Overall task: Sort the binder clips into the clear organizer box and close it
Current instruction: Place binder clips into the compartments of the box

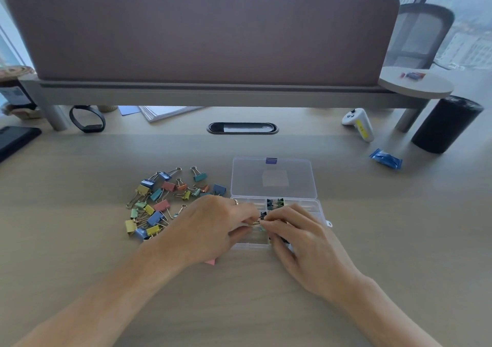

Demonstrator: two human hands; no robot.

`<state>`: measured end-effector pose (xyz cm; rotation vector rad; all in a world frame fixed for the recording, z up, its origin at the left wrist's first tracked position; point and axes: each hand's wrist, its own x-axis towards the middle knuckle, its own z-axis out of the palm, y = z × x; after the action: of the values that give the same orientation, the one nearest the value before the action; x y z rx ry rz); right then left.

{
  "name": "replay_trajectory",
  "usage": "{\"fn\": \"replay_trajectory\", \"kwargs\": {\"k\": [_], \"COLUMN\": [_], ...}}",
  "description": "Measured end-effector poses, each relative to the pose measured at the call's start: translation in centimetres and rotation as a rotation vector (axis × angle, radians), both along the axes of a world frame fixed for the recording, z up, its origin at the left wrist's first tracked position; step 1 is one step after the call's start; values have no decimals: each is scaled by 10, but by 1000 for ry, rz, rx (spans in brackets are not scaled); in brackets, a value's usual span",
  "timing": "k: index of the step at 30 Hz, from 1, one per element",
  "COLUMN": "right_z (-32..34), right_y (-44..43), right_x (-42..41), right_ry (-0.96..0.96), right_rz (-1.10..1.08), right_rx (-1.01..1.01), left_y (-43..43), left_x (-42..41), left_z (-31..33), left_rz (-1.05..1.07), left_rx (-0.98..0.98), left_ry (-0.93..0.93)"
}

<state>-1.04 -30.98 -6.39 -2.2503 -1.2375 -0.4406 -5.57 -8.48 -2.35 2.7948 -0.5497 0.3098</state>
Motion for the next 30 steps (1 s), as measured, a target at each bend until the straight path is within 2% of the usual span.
{"fn": "replay_trajectory", "kwargs": {"k": [8, 12, 15, 20, 30], "right_z": [4, 1, 0, -4, -7], "right_y": [-7, -6, -7, -11, -10], "right_x": [-5, -6, -6, -5, -3], "right_ry": [31, -21, -29, 59, 119], "right_rz": [-37, -58, -65, -199, -250], "right_rx": [-116, -148, -134, -17, -102], "left_y": [1, 4, 4, 1, -4], "left_x": [0, 0, 1, 5, 21], "left_z": [0, -1, 2, 4, 14], "left_rz": [30, 59, 78, 132, 87], "left_rx": [-108, -165, -169, -195, -139], "left_ry": [45, 31, 40, 105, 162]}}
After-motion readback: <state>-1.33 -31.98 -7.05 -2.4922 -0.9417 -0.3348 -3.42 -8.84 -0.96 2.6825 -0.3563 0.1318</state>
